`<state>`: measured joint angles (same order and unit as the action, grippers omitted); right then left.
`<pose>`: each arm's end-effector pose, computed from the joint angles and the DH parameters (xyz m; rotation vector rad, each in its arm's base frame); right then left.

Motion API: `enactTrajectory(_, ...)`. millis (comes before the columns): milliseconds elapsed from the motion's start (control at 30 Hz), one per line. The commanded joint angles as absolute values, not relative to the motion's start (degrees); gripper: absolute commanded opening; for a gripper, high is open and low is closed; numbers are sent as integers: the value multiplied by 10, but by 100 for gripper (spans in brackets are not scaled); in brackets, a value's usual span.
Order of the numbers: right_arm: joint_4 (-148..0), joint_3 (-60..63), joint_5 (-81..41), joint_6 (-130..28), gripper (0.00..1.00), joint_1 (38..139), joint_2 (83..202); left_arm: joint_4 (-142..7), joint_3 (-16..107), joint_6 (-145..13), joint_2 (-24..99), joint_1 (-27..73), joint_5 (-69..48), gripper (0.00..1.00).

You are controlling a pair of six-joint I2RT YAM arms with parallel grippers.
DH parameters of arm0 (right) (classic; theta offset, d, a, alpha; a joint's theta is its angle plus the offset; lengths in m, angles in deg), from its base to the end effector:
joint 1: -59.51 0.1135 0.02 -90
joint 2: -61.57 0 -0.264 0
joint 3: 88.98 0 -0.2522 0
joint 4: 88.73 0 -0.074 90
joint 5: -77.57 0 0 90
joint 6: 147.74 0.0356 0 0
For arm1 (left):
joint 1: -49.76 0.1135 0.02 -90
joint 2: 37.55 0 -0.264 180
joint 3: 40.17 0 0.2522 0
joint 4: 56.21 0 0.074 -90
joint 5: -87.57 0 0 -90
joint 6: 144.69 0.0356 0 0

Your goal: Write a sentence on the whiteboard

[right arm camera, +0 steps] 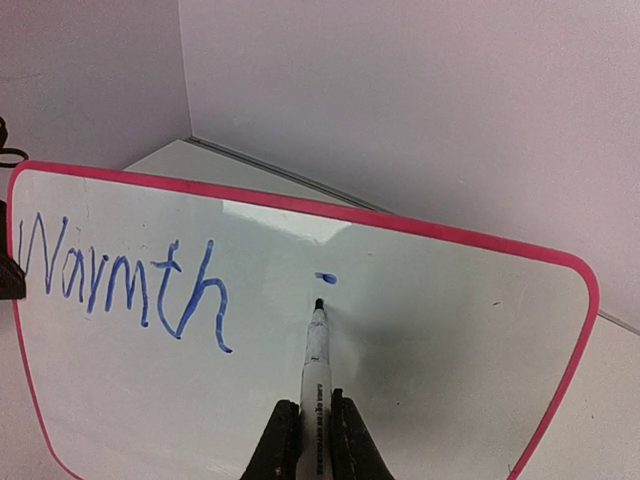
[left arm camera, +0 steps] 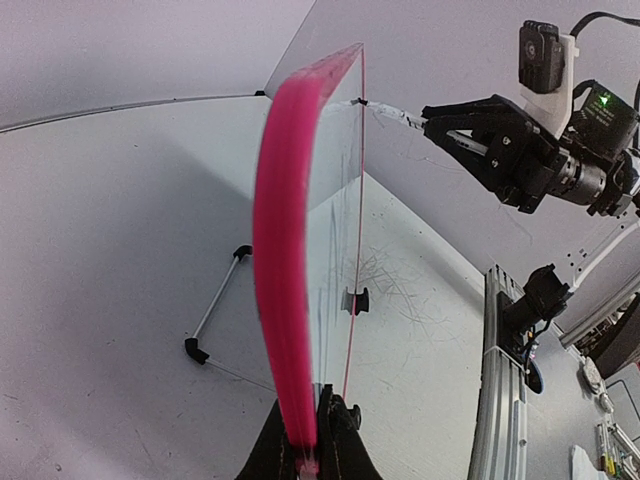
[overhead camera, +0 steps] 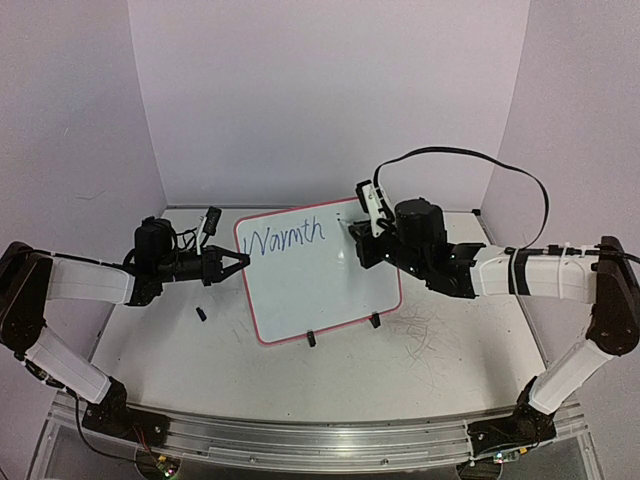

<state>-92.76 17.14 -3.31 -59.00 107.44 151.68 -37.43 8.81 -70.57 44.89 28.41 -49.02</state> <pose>0.2517 0.2704 0.2839 -0.6435 1.6839 0.4432 0.2615 -0.1300 0.2112 0.6881 1.7818 -1.1862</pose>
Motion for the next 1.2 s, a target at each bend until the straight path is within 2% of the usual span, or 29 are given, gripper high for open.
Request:
enactTrajectory(0,-919,162,-24,-582,0,1081,1513,-378,95,-661,442,282,-454,0)
enactTrajectory(833,-904,186,-26,-533,0,1104,1510,-381,97,-663,439,282,-454,0)
enactTrajectory(1167,-911,174,-5,-542,0,1091,1467,-382,95,-661,439,282,-453,0)
